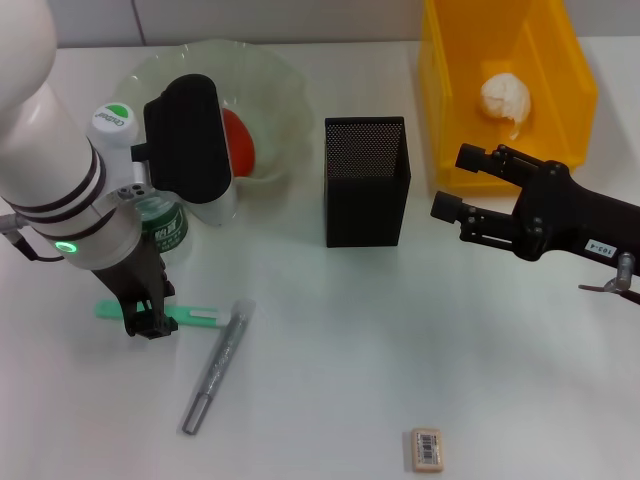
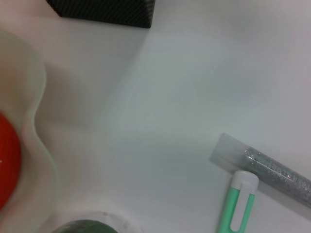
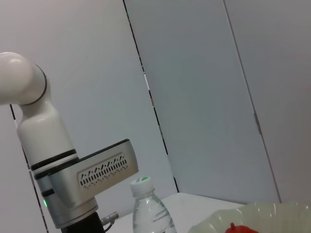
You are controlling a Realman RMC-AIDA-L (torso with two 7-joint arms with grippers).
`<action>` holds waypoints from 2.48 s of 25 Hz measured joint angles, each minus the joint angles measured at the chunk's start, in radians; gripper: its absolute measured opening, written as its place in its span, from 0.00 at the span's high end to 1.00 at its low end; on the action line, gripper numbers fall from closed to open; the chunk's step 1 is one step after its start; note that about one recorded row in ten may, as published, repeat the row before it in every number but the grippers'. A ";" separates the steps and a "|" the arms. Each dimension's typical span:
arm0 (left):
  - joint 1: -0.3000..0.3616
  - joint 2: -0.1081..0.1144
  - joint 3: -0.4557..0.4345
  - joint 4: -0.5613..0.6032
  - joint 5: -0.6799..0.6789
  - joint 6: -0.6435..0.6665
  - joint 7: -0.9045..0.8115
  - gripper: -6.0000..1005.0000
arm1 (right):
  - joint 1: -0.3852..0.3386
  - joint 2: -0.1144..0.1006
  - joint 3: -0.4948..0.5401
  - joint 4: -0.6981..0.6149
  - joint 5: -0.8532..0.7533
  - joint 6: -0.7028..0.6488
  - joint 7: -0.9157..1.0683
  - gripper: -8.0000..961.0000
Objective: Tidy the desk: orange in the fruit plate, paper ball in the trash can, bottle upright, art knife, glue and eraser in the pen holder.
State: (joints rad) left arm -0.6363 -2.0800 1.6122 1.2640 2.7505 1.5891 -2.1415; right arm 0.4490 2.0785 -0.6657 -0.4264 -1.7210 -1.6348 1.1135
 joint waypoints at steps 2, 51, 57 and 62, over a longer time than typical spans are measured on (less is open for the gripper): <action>0.000 0.000 0.001 0.000 0.001 0.000 0.000 0.61 | 0.000 0.000 0.000 0.000 0.000 0.001 0.000 0.13; -0.024 0.000 0.041 -0.051 0.025 -0.018 -0.014 0.74 | 0.002 0.000 0.000 0.002 0.000 0.009 0.000 0.13; -0.025 0.000 0.041 -0.051 0.025 -0.021 -0.014 0.74 | 0.002 0.000 0.000 0.002 0.002 0.009 0.000 0.13; -0.026 0.000 0.044 -0.052 0.028 -0.028 -0.014 0.74 | 0.002 0.000 0.000 0.002 0.004 0.009 0.000 0.13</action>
State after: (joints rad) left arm -0.6627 -2.0800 1.6563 1.2121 2.7781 1.5612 -2.1553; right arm 0.4510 2.0785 -0.6657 -0.4249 -1.7171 -1.6260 1.1137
